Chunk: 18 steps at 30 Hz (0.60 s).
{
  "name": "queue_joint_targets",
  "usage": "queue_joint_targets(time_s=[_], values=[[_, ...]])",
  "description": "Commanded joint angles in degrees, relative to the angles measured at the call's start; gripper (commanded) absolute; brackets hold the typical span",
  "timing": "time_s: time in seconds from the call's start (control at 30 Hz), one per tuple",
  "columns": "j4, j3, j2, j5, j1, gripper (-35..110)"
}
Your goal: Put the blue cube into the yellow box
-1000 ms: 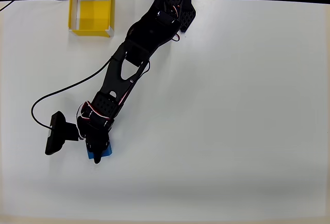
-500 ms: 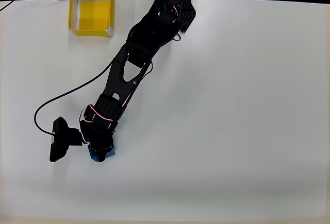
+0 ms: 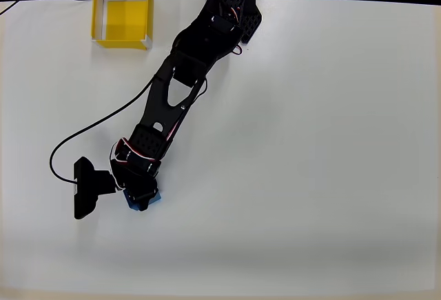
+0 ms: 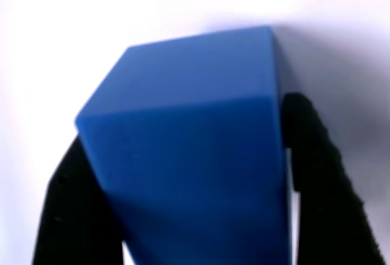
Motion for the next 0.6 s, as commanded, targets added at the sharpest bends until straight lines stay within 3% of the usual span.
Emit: queue_joint_targets(time_s=[0.0, 0.37, 0.57], values=[[1.49, 1.93, 24.26, -3.69, 1.58, 19], [3.87, 22.32, 49.57, -12.74, 11.16, 18], [9.67, 29.97, 58.45, -15.38, 23.55, 18]])
